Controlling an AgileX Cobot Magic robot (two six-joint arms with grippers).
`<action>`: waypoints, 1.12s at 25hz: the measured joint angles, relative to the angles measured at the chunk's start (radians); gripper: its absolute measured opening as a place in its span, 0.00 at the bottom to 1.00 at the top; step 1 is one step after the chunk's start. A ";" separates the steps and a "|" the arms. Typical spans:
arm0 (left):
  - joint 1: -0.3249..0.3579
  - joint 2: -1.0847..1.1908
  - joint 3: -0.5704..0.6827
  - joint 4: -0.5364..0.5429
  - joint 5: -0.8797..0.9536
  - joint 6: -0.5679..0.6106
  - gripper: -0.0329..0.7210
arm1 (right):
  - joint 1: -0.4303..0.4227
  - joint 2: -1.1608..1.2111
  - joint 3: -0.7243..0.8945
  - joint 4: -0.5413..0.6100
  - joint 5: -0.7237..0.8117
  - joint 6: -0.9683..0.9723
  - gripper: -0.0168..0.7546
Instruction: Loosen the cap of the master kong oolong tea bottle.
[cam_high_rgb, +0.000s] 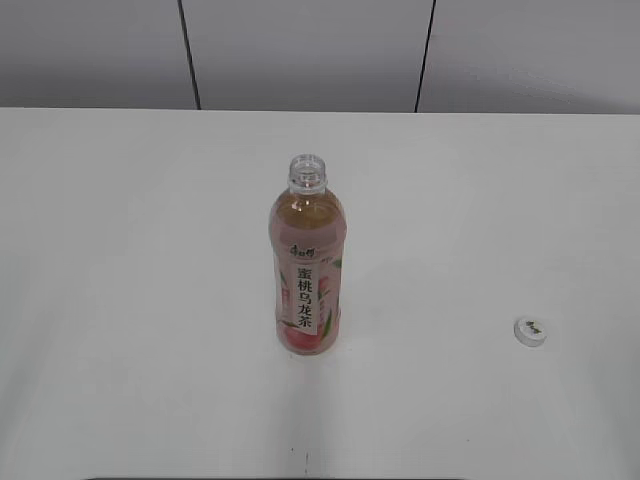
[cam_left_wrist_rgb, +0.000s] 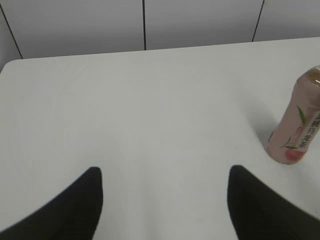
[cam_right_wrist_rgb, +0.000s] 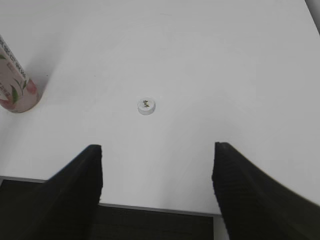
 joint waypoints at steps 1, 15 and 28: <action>0.000 0.000 0.000 0.000 0.000 0.000 0.68 | 0.000 0.000 0.000 0.000 0.000 0.000 0.69; 0.000 0.000 0.000 0.000 0.000 0.000 0.67 | 0.000 0.000 0.000 -0.152 -0.001 0.106 0.69; 0.000 0.000 0.000 0.000 0.000 0.000 0.66 | 0.000 0.000 0.000 -0.158 -0.001 0.111 0.69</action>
